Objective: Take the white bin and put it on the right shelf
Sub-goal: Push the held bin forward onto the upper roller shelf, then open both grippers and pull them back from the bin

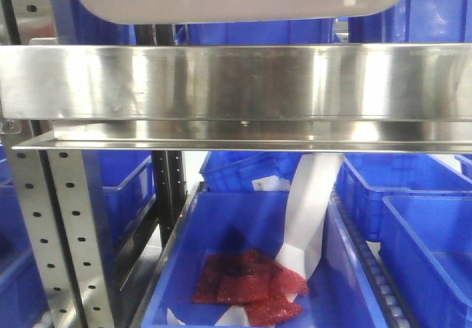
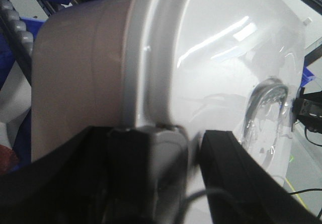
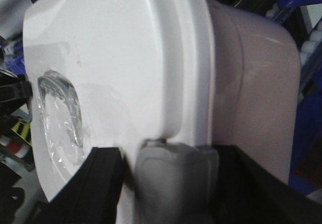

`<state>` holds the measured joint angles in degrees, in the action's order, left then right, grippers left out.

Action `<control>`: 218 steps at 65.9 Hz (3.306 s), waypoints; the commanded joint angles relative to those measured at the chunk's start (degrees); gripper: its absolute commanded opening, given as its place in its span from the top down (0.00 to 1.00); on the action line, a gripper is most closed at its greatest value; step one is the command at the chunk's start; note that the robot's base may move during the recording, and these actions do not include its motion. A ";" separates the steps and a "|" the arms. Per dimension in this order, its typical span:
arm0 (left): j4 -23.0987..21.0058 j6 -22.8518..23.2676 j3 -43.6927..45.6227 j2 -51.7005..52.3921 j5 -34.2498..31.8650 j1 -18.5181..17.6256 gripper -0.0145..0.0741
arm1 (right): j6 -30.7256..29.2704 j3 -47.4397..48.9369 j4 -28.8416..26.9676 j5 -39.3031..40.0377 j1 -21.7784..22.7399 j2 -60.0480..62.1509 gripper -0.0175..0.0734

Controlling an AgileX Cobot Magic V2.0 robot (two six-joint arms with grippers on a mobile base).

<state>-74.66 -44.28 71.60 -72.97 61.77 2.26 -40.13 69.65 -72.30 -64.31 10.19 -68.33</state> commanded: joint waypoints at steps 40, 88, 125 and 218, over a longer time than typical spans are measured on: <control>-8.84 -1.22 12.02 -15.37 -6.19 -11.29 0.56 | -0.09 8.79 -13.18 -1.12 -1.11 -10.88 0.34; -5.85 -1.27 12.02 -16.52 -17.72 -11.29 0.33 | -0.60 8.79 -11.32 3.03 -1.11 -16.64 0.09; -5.85 -1.27 12.02 -16.52 -18.80 -5.18 0.31 | -1.16 8.79 -11.28 13.23 3.92 -16.64 0.11; 26.68 13.79 -2.09 3.84 -47.40 -6.27 0.97 | -6.66 -5.13 7.71 38.50 3.75 5.16 0.74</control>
<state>-47.40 -30.57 71.35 -73.19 18.20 -3.43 -42.68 65.80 -63.35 -28.89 13.78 -67.21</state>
